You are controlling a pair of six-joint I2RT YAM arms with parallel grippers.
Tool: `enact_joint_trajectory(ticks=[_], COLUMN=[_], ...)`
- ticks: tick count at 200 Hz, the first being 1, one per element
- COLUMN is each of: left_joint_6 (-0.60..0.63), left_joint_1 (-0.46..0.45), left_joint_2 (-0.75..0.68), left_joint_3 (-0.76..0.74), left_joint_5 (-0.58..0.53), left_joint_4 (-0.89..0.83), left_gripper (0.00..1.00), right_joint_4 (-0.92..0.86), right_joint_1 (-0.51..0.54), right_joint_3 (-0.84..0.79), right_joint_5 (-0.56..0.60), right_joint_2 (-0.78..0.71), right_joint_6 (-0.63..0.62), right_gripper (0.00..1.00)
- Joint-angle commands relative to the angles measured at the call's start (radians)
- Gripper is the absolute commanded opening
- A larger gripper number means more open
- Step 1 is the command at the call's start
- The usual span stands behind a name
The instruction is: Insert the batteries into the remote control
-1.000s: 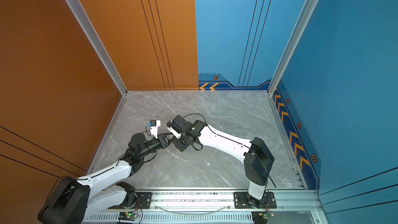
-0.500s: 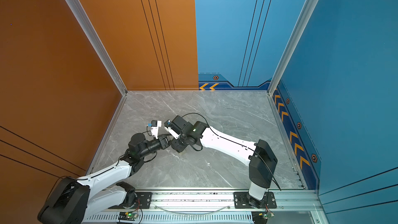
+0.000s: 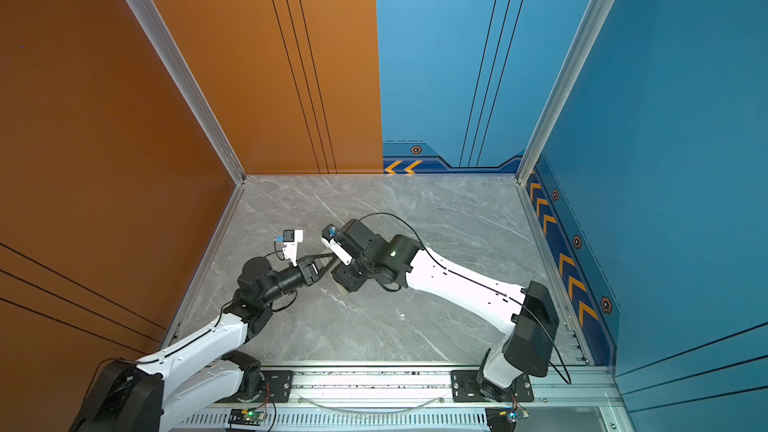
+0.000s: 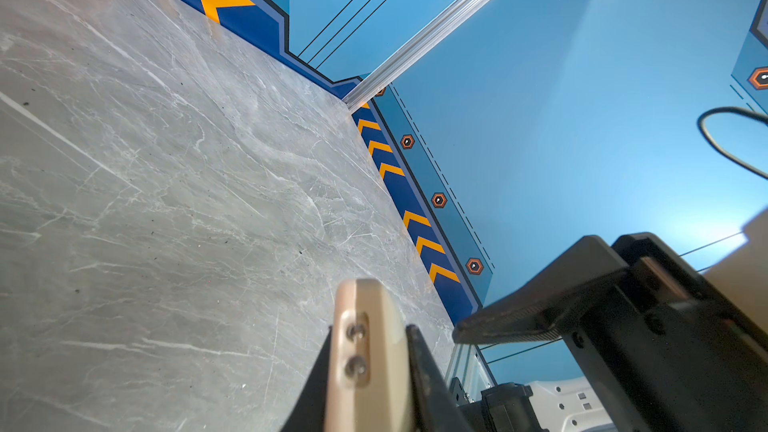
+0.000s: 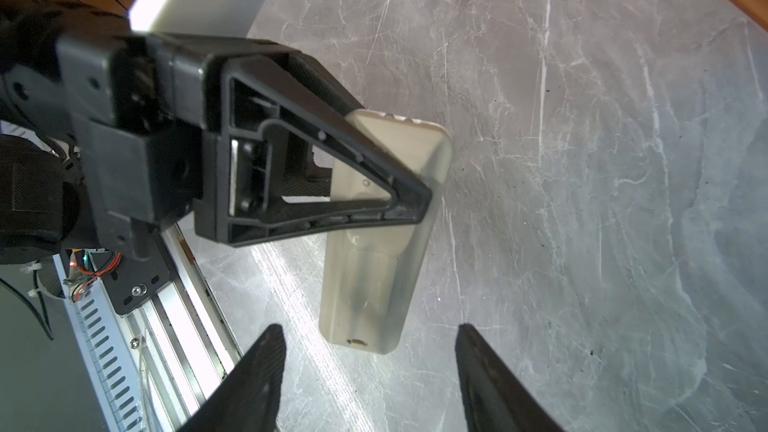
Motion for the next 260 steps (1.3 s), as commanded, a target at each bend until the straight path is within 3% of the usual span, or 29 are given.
enact_joint_trajectory(ticks=[1,63,260], left_joint_6=[-0.014,-0.026,-0.047], left_joint_1=[0.014,0.031,0.041], left_joint_2=[-0.038,-0.088,-0.135], left_joint_3=[0.027,0.025,0.015], left_joint_5=[0.03,0.043,0.049], left_joint_4=[-0.008,-0.032,-0.044], left_gripper=[0.0,0.0,0.0], right_joint_4=[-0.005,-0.002,0.048], right_joint_1=[-0.012,-0.022,-0.009], right_joint_3=[-0.04,-0.092,-0.075], right_joint_5=[0.036,0.055,0.022], right_joint_2=[-0.038,-0.075,0.013], right_joint_6=[-0.004,0.001,0.008], right_gripper=[0.63,0.61,0.6])
